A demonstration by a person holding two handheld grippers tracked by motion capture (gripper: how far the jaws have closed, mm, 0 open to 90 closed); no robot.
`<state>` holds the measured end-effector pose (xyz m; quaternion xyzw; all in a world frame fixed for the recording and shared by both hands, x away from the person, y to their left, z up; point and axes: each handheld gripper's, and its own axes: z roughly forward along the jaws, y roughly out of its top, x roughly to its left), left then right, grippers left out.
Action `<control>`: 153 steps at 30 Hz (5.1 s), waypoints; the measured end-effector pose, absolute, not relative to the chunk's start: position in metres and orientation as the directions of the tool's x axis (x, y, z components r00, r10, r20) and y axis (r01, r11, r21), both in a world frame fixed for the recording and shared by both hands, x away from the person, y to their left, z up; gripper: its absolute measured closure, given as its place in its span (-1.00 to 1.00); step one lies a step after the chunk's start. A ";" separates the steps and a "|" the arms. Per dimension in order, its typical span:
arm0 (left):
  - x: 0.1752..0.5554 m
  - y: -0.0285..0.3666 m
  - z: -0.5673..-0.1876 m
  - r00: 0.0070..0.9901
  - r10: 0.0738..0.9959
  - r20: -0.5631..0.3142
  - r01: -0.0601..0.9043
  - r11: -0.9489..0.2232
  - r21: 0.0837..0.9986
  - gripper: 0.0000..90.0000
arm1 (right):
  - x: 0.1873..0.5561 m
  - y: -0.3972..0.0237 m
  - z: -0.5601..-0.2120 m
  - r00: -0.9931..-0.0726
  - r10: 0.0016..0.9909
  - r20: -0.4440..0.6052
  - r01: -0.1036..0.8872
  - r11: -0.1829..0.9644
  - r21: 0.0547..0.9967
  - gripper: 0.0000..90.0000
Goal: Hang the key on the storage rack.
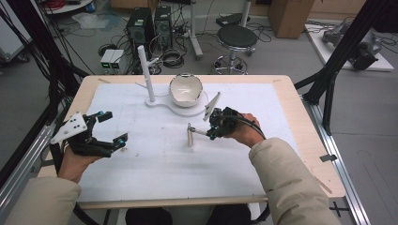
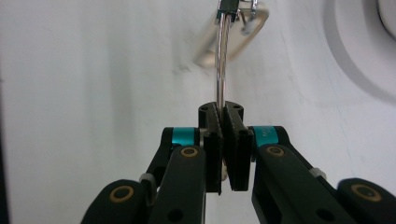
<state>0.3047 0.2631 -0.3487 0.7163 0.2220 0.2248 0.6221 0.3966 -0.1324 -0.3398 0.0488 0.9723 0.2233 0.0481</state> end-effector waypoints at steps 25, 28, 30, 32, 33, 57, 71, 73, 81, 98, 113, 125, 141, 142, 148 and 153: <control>0.343 0.161 -0.293 0.969 0.219 0.114 -0.011 -0.423 0.906 -0.92 | 0.372 -0.099 -0.311 -0.989 -0.118 -0.087 -0.145 0.851 0.504 0.94; 0.346 0.151 -0.295 0.975 0.188 0.119 -0.020 -0.459 0.888 -0.92 | 0.371 -0.096 -0.309 -0.988 -0.129 -0.089 -0.156 0.850 0.504 0.94; 0.347 0.145 -0.299 0.979 0.172 0.112 -0.016 -0.478 0.878 -0.92 | 0.370 -0.096 -0.309 -0.988 -0.130 -0.084 -0.154 0.850 0.503 0.94; 0.348 0.137 -0.305 0.987 0.134 0.093 -0.012 -0.510 0.860 -0.90 | 0.369 -0.094 -0.310 -0.986 -0.140 -0.086 -0.165 0.849 0.501 0.94; 0.348 0.137 -0.305 0.987 0.134 0.093 -0.012 -0.510 0.860 -0.90 | 0.369 -0.094 -0.310 -0.987 -0.139 -0.080 -0.161 0.849 0.503 0.94; 0.351 0.115 -0.326 0.995 0.028 0.096 -0.052 -0.674 0.737 -0.03 | 0.370 -0.088 -0.316 -0.985 -0.157 -0.071 -0.172 0.860 0.480 0.94; 0.347 0.112 -0.328 0.992 0.002 0.126 -0.086 -0.723 0.685 0.79 | 0.371 -0.085 -0.318 -0.983 -0.169 -0.077 -0.185 0.858 0.480 0.94; 0.346 0.111 -0.329 0.991 0.007 0.131 -0.086 -0.727 0.682 0.81 | 0.371 -0.085 -0.319 -0.982 -0.172 -0.075 -0.187 0.854 0.486 0.94; 0.345 0.112 -0.328 0.990 0.014 0.138 -0.085 -0.729 0.679 0.82 | 0.371 -0.087 -0.319 -0.982 -0.167 -0.083 -0.186 0.846 0.500 0.92; 0.353 0.140 -0.320 0.950 0.260 0.173 0.038 -0.646 0.763 0.82 | 0.382 -0.134 -0.322 -0.991 0.126 -0.036 0.045 0.583 0.811 -0.99; 0.368 0.200 -0.314 0.746 0.649 0.150 0.165 -0.399 0.902 0.82 | 0.375 -0.214 -0.343 -0.907 0.421 0.027 0.184 0.337 0.923 -0.99; 0.386 0.224 -0.317 0.594 0.799 0.088 0.210 -0.259 0.943 0.82 | 0.357 -0.260 -0.360 -0.809 0.587 0.022 0.169 0.197 0.966 -0.99; 0.406 0.228 -0.328 0.496 0.865 0.081 0.226 -0.218 0.949 0.82 | 0.330 -0.294 -0.400 -0.732 0.679 0.047 0.163 0.108 0.981 -0.99; 0.408 0.228 -0.329 0.492 0.867 0.078 0.224 -0.213 0.951 0.82 | 0.329 -0.296 -0.402 -0.732 0.681 0.039 0.151 0.107 0.983 -0.99; 0.415 0.228 -0.334 0.481 0.873 0.083 0.232 -0.218 0.948 0.82 | 0.322 -0.299 -0.412 -0.730 0.682 0.042 0.136 0.085 0.987 -0.99; 0.419 0.225 -0.338 0.475 0.876 0.084 0.236 -0.218 0.947 0.82 | 0.319 -0.302 -0.420 -0.721 0.691 0.047 0.130 0.069 0.989 -0.99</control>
